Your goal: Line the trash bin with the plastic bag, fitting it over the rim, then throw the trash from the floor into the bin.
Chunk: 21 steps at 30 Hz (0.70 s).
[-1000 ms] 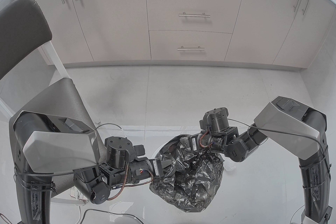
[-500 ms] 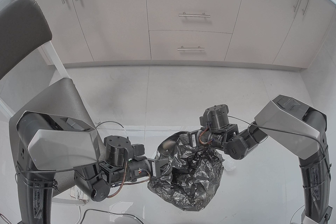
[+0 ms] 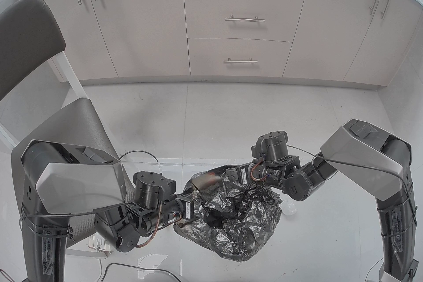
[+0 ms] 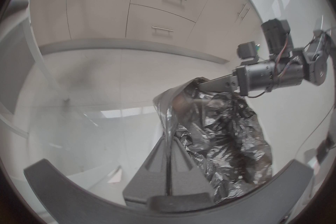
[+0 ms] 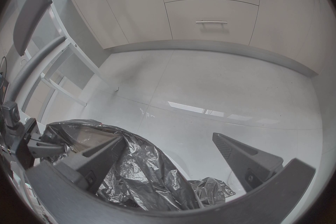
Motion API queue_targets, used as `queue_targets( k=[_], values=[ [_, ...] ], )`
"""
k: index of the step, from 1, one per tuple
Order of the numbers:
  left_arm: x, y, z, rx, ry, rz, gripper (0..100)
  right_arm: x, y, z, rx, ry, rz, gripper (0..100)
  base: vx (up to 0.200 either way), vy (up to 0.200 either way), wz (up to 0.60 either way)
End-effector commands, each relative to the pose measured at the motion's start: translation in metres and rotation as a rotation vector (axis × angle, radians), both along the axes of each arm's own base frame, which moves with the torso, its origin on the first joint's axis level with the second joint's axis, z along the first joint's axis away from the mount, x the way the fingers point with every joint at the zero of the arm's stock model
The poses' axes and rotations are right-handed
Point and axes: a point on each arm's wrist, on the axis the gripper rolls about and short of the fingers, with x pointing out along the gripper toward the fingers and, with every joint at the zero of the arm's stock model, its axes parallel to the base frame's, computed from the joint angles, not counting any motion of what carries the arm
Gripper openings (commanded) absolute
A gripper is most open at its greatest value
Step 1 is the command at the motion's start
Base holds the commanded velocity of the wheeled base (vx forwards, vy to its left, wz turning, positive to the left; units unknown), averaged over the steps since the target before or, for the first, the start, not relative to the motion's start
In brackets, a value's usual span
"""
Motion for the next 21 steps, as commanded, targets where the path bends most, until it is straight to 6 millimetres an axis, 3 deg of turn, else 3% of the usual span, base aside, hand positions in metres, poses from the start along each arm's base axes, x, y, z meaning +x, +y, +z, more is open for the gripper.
queue_targets(
  k=[1, 21],
  values=[
    [0.0034, -0.0044, 0.0006, 0.092, -0.060, 0.042, 0, 0.0004, -0.0003, 0.0011, 0.002, -0.003, -0.002, 100, 0.000, 0.000, 0.00],
    [0.0016, -0.0093, -0.0076, 0.136, -0.063, 0.074, 0, 0.0001, 0.0003, -0.0024, -0.002, 0.004, 0.000, 100, 0.000, 0.000, 0.00]
  ],
)
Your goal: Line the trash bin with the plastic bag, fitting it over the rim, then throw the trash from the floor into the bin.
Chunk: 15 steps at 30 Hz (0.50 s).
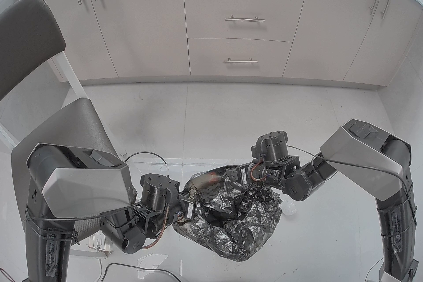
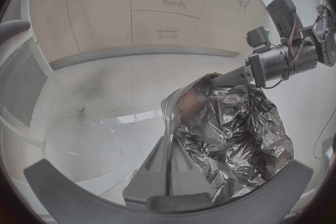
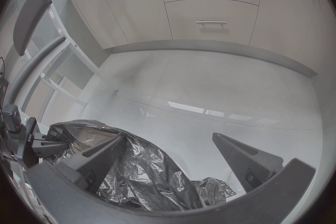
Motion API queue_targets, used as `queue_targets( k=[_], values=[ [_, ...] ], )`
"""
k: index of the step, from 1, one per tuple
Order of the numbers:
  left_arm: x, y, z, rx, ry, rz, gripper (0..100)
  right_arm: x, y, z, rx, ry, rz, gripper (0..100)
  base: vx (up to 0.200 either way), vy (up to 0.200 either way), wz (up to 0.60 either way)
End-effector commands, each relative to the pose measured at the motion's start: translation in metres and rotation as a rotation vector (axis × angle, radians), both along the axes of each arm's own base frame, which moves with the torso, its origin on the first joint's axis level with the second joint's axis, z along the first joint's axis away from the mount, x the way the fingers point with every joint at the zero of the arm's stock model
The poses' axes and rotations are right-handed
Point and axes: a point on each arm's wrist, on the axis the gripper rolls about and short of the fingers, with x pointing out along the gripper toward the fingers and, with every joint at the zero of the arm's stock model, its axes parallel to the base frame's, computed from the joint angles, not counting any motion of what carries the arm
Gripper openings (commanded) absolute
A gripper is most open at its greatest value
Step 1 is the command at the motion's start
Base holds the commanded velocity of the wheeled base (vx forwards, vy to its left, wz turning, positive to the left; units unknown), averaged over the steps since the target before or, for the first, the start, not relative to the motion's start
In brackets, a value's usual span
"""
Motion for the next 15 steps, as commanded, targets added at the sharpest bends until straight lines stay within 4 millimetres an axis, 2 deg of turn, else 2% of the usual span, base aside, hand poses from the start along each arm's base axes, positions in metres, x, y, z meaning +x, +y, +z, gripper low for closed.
queue_targets(
  k=[1, 9, 10, 15],
  values=[
    [0.0004, 0.0000, -0.0023, 0.000, 0.003, 0.002, 0, -0.0002, 0.0003, -0.0019, -0.003, 0.004, 0.000, 100, 0.000, 0.000, 0.00],
    [0.0021, 0.0001, -0.0020, -0.004, -0.001, 0.006, 0, -0.0001, 0.0003, -0.0003, 0.000, 0.000, 0.000, 100, 0.000, 0.000, 0.00],
    [0.0021, 0.0001, -0.0020, -0.004, -0.001, 0.006, 100, -0.0001, 0.0003, -0.0003, 0.000, 0.000, 0.000, 100, 0.000, 0.000, 0.00],
    [0.0029, 0.0004, -0.0029, -0.006, -0.003, 0.010, 100, 0.0002, -0.0003, 0.0003, 0.001, -0.001, -0.001, 100, 0.000, 0.000, 0.00]
  ],
)
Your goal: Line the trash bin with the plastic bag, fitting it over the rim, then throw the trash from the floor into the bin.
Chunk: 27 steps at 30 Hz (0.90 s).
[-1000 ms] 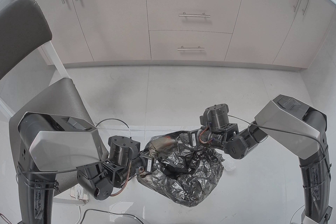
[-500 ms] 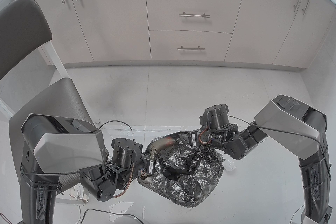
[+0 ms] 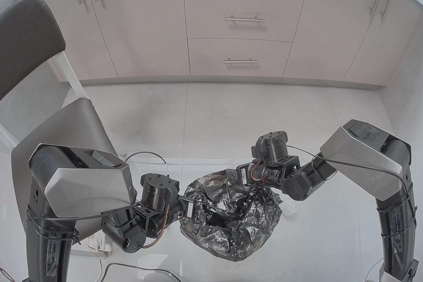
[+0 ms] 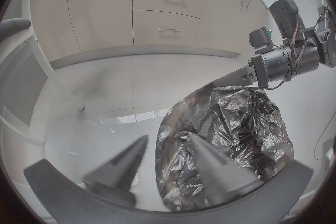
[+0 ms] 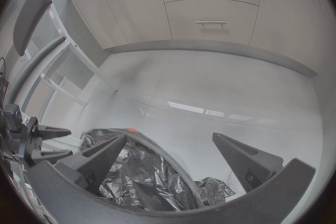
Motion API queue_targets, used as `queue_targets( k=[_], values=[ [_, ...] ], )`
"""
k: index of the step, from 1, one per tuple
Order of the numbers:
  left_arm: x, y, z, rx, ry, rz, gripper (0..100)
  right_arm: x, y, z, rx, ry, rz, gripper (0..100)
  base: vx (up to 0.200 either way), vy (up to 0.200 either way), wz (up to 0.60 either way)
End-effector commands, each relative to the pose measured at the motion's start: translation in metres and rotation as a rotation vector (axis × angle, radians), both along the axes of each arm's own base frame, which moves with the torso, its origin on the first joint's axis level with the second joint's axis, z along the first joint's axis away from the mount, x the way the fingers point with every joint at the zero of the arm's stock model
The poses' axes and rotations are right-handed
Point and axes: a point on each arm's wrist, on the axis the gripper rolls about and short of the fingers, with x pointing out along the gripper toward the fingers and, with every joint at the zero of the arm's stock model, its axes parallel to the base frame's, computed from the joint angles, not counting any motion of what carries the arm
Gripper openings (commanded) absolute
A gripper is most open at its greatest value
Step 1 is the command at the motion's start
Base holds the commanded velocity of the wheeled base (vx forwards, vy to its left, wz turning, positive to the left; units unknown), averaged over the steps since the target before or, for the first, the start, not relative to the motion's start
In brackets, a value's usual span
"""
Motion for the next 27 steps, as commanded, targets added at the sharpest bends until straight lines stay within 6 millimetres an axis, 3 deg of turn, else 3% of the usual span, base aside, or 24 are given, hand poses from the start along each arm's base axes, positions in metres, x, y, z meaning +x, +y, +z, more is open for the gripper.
queue_targets(
  k=[1, 19, 27],
  values=[
    [-0.001, 0.000, -0.001, 0.000, 0.000, 0.001, 100, 0.000, 0.000, 0.000, 0.002, 0.000, 0.000, 100, 0.000, 0.000, 0.00],
    [-0.007, 0.004, -0.004, 0.020, 0.000, 0.019, 100, -0.005, -0.003, 0.001, 0.011, -0.020, -0.001, 100, 0.000, 0.000, 0.00],
    [-0.014, -0.003, -0.005, 0.021, 0.007, -0.007, 100, -0.029, -0.015, -0.003, -0.024, 0.045, 0.006, 100, 0.000, 0.000, 0.00]
  ],
)
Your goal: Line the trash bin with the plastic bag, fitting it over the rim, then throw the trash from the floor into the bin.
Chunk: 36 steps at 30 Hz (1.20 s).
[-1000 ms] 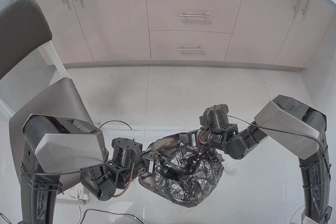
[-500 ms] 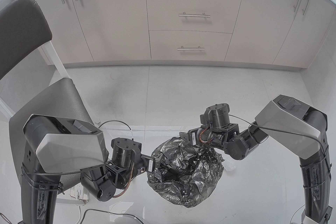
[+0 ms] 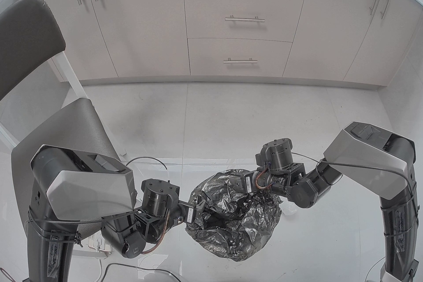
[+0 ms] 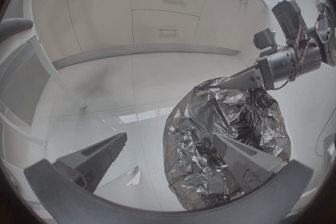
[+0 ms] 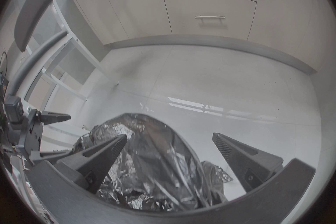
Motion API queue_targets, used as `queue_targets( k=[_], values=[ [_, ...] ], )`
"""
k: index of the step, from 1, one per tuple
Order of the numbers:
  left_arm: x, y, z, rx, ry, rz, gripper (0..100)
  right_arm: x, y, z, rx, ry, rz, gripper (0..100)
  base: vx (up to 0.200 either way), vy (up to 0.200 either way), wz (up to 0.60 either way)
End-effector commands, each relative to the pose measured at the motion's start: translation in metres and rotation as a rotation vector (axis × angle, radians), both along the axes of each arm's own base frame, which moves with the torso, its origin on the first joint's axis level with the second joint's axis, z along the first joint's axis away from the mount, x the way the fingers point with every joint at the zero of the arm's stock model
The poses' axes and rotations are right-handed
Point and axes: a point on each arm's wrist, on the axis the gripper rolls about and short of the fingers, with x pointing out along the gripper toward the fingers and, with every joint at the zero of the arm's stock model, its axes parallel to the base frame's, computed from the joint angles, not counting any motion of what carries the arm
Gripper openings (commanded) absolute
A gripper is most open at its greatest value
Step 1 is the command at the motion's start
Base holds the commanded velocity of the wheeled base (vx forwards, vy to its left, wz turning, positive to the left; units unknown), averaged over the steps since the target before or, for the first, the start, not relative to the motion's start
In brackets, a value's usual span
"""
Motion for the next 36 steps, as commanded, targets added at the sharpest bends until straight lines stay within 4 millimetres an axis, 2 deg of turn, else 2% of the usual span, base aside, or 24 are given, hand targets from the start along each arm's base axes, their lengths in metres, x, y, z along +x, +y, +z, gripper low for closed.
queue_targets(
  k=[1, 3, 7, 11, 21, 30, 36],
  values=[
    [-0.002, -0.003, -0.001, 0.000, 0.003, -0.009, 100, -0.017, -0.009, 0.002, -0.009, 0.019, 0.000, 100, 0.000, 0.000, 0.00],
    [-0.002, -0.003, -0.001, 0.000, 0.003, -0.009, 100, -0.020, -0.012, -0.001, -0.014, 0.025, -0.003, 100, 0.000, 0.000, 0.00],
    [-0.003, -0.002, -0.001, 0.000, 0.003, -0.009, 100, -0.043, -0.025, -0.012, -0.034, 0.058, -0.004, 100, 0.000, 0.000, 0.00],
    [-0.002, -0.003, -0.001, 0.000, 0.005, -0.009, 100, -0.057, -0.037, -0.021, -0.052, 0.059, -0.029, 100, 0.000, 0.000, 0.00],
    [-0.004, -0.005, -0.004, 0.004, 0.011, -0.016, 100, -0.074, -0.072, -0.033, -0.067, 0.075, -0.093, 100, 0.000, 0.000, 0.00],
    [-0.005, -0.006, -0.006, 0.006, 0.015, -0.020, 100, -0.071, -0.091, -0.039, -0.076, 0.100, -0.148, 100, 0.000, 0.000, 0.00],
    [-0.006, -0.007, -0.007, 0.008, 0.018, -0.025, 100, -0.058, -0.098, -0.048, -0.072, 0.100, -0.177, 100, 0.000, 0.000, 0.00]
  ],
)
